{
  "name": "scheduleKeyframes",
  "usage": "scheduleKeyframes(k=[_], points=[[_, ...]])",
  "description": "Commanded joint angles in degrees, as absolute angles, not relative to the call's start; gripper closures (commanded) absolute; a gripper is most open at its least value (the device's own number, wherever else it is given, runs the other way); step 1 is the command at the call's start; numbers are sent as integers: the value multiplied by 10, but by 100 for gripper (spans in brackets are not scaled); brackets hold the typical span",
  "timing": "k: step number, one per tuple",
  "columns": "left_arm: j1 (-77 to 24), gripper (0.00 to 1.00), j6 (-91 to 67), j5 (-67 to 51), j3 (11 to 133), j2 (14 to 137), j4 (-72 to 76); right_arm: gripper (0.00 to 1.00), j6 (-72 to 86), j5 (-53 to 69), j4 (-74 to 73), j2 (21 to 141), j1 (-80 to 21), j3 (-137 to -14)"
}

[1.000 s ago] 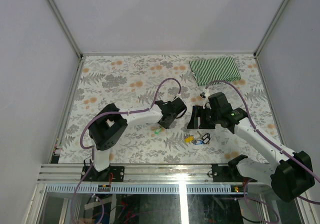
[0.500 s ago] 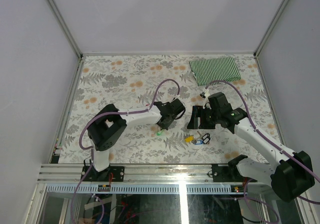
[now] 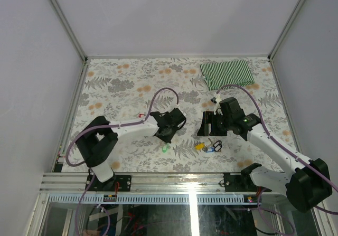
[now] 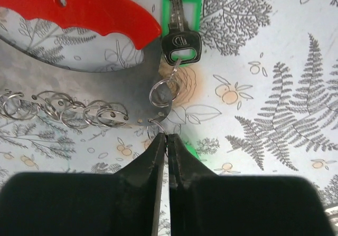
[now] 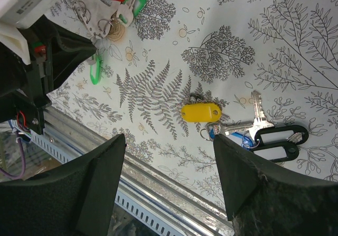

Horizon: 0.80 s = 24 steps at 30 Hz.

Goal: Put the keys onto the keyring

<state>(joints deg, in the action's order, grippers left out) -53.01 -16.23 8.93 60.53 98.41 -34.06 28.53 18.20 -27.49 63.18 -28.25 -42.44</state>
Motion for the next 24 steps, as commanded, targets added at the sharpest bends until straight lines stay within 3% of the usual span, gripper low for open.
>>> scheduleKeyframes(k=[1, 9, 24], points=[[-532, 87, -187, 62, 583, 947, -327, 25, 287, 194, -258, 638, -290, -429], [-519, 70, -180, 71, 645, 892, -343, 25, 287, 195, -257, 640, -292, -430], [-454, 63, -163, -31, 674, 978, -300, 25, 285, 192, -257, 635, -292, -422]])
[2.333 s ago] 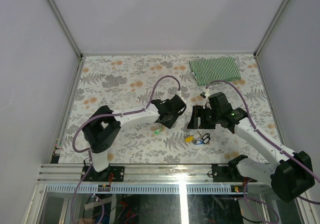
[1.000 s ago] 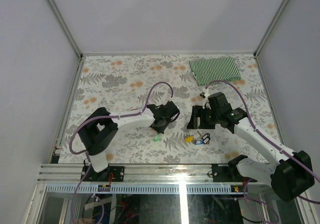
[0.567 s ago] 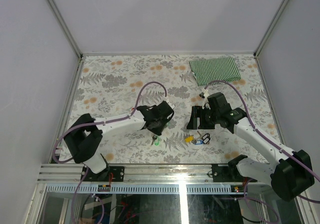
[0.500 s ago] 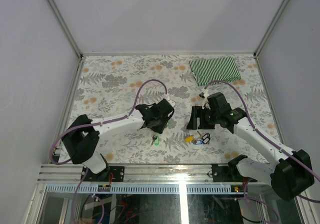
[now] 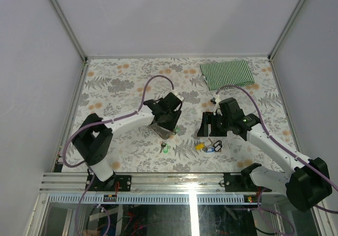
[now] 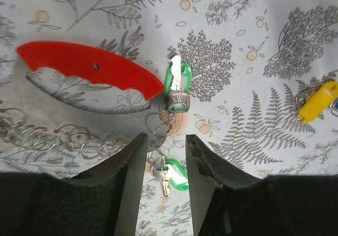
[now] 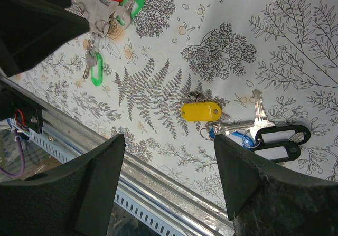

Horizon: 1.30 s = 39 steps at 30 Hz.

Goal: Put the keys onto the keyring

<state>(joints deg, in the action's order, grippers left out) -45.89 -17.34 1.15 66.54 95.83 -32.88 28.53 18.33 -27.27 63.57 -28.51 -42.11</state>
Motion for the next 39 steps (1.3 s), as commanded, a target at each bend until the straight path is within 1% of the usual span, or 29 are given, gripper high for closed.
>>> scheduleKeyframes(k=[1, 5, 9, 21, 26, 39], points=[[-454, 62, -163, -35, 672, 982, -296, 25, 285, 192, -257, 635, -292, -422], [-455, 53, -165, -38, 666, 995, -287, 25, 285, 192, -257, 635, -292, -421], [-455, 49, -166, -43, 659, 1006, -282, 24, 285, 192, -257, 634, -292, -421], [-455, 46, -164, -54, 649, 1027, -278, 24, 287, 192, -259, 632, -292, -422], [-454, 47, -163, -62, 648, 1029, -278, 24, 287, 192, -259, 632, -292, -422], [-455, 62, -157, -96, 648, 1030, -272, 24, 288, 192, -259, 631, -293, -422]])
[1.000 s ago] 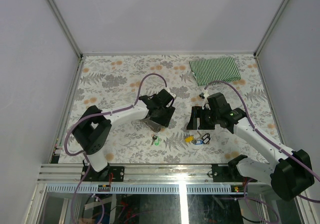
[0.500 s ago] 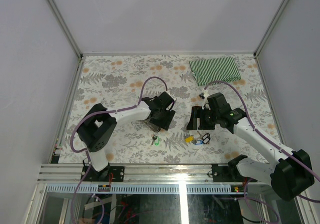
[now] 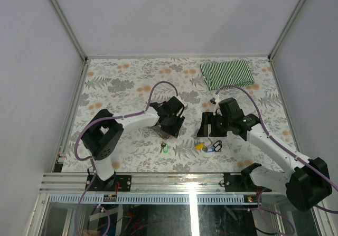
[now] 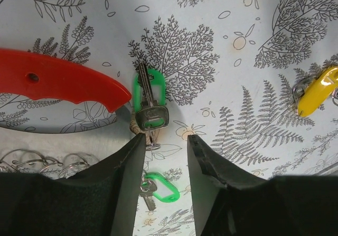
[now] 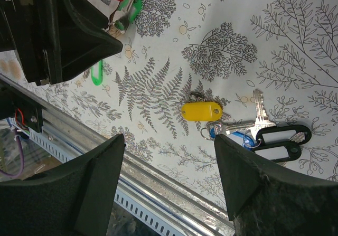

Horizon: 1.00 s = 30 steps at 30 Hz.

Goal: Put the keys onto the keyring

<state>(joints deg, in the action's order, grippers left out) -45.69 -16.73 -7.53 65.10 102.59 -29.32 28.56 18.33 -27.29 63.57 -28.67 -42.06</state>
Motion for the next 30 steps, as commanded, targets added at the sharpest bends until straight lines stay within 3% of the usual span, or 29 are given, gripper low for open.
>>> scheduleKeyframes(k=[1, 16, 30], points=[[-456, 63, -156, -101, 648, 1030, -272, 24, 287, 192, -259, 631, -293, -422], [-461, 68, -148, -154, 629, 958, -237, 24, 289, 196, -255, 633, -293, -421], [-443, 66, -223, 33, 553, 852, -261, 23, 291, 199, -253, 635, -293, -423]])
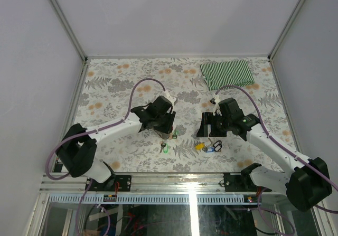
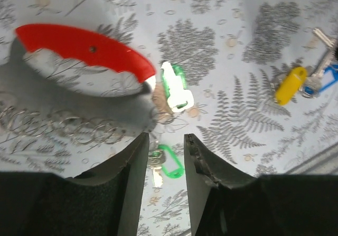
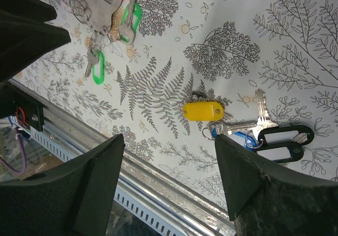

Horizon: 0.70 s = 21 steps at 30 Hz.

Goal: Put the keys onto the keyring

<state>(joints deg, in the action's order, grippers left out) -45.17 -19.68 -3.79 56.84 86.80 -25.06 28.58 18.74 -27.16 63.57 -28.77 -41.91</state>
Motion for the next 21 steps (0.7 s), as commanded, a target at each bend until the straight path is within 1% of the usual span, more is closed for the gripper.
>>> scheduleKeyframes(k=[1, 7, 13, 21], points=[[-442, 66, -222, 38, 554, 855, -272, 23, 291, 200, -252, 636, -293, -423], [-439, 65, -193, 31, 592, 912, -320, 23, 292, 203, -251, 637, -296, -426], [-440, 61, -145, 23, 642, 957, -356, 23, 289, 198, -258, 630, -296, -425], [-437, 60, -96, 24, 677, 1014, -391, 23, 291, 196, -258, 628, -296, -423]])
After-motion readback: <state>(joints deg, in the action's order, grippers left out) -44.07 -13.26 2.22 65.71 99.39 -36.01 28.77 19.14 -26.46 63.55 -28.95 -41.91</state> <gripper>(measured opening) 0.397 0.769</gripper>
